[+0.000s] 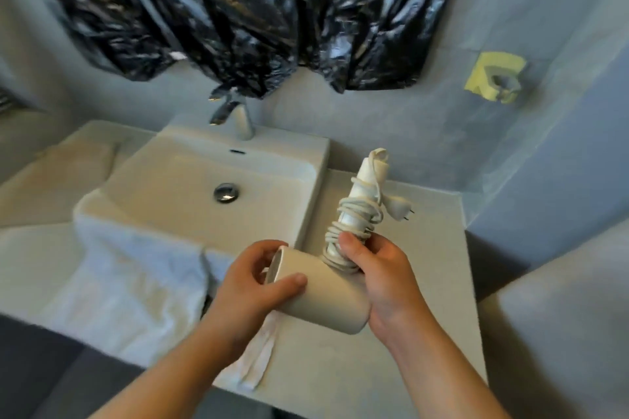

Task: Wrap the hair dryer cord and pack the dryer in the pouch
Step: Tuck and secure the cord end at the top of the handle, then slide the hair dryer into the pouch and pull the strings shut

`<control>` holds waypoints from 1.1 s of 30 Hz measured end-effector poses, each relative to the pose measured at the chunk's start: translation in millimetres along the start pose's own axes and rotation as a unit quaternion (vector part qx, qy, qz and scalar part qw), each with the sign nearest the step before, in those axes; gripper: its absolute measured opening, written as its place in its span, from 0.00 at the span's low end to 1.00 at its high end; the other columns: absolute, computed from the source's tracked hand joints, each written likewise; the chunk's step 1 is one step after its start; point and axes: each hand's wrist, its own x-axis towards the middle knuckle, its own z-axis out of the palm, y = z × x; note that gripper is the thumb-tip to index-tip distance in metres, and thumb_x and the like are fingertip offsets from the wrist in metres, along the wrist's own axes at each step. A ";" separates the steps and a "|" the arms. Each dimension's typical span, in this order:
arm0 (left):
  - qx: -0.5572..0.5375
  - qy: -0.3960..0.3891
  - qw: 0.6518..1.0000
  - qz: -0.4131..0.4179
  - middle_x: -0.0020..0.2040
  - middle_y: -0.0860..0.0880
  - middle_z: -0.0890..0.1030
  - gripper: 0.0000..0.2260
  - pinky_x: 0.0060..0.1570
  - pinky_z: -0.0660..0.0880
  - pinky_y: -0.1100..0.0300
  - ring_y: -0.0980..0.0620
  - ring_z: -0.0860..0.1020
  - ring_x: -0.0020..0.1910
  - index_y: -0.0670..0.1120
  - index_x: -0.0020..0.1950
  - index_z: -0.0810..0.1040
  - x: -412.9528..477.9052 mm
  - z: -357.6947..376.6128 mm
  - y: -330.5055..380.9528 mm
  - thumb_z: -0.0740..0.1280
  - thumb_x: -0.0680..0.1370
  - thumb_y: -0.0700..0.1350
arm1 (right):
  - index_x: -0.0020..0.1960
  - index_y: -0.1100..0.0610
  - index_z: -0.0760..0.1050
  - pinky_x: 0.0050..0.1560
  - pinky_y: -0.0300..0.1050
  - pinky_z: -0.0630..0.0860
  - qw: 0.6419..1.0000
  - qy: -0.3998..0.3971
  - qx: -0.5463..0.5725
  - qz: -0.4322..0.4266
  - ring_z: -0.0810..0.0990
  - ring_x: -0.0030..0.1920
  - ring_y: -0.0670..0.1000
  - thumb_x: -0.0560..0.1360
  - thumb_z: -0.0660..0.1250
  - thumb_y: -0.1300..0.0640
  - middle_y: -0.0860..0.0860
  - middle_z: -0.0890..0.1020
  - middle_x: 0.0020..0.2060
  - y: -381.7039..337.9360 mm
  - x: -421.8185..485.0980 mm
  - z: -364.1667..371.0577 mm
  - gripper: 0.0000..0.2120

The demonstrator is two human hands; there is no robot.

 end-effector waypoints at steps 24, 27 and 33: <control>-0.111 0.213 0.971 -0.001 0.54 0.46 0.82 0.34 0.39 0.78 0.56 0.48 0.81 0.49 0.48 0.59 0.79 -24.5 -374.8 -7.9 0.72 0.56 0.60 | 0.44 0.57 0.78 0.37 0.51 0.81 0.975 -0.203 -0.069 0.051 0.82 0.43 0.56 0.64 0.70 0.52 0.58 0.82 0.44 70.9 36.0 326.1 0.11; -0.162 0.253 0.954 -0.003 0.54 0.44 0.82 0.37 0.49 0.77 0.47 0.42 0.80 0.54 0.46 0.60 0.78 -12.4 -429.2 -7.1 0.73 0.56 0.65 | 0.41 0.54 0.79 0.39 0.54 0.81 0.981 -0.179 -0.006 0.077 0.82 0.44 0.56 0.63 0.71 0.49 0.58 0.82 0.44 99.3 44.2 378.5 0.11; -0.211 0.154 0.964 -0.054 0.54 0.40 0.84 0.48 0.49 0.80 0.42 0.40 0.83 0.52 0.44 0.62 0.76 -6.5 -504.1 -10.3 0.82 0.47 0.65 | 0.44 0.56 0.75 0.44 0.55 0.80 0.980 -0.145 0.062 0.120 0.80 0.43 0.54 0.64 0.71 0.49 0.56 0.79 0.43 143.0 49.0 456.3 0.14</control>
